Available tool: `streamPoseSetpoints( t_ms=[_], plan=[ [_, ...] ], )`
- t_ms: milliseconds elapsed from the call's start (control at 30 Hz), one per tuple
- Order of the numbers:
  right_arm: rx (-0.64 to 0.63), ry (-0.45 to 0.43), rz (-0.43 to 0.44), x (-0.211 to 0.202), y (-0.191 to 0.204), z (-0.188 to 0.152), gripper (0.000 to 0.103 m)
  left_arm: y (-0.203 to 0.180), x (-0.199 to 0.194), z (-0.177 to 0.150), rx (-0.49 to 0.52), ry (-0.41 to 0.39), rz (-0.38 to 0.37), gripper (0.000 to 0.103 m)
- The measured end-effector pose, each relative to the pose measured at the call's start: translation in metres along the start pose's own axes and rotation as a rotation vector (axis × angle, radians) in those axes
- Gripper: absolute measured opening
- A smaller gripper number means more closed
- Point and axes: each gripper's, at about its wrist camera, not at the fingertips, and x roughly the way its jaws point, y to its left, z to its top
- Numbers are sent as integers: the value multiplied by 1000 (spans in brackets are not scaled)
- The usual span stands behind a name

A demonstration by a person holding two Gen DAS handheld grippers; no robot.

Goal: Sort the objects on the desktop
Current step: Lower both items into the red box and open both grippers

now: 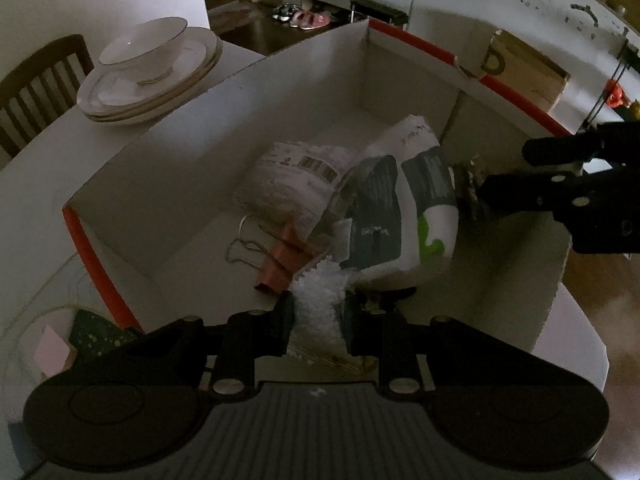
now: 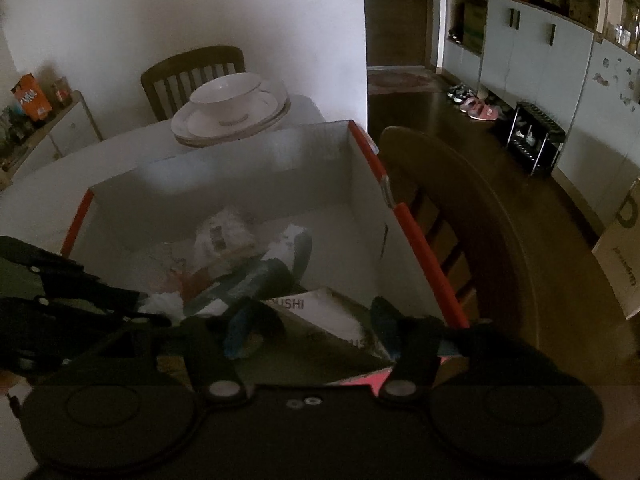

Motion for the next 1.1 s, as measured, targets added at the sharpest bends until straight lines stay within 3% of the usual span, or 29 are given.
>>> streamPoseSetpoints(
  t_ms=[100, 167, 267, 567, 1100],
  plan=[
    [6, -4, 11, -5, 1, 0, 68, -3, -4, -2, 5, -9, -3, 31],
    [9, -6, 18, -6, 2, -1, 70, -3, -7, -3, 5, -24, -26, 50],
    [16, -9, 28, -8, 3, 0, 71, -8, -15, -5, 8, -54, 6, 63],
    [39, -20, 78, -22, 8, -2, 73, 2, -45, -13, -74, -132, -47, 65],
    [23, -83, 126, -56, 44, -3, 81, 9, -101, -39, -78, -255, -69, 65]
  ],
)
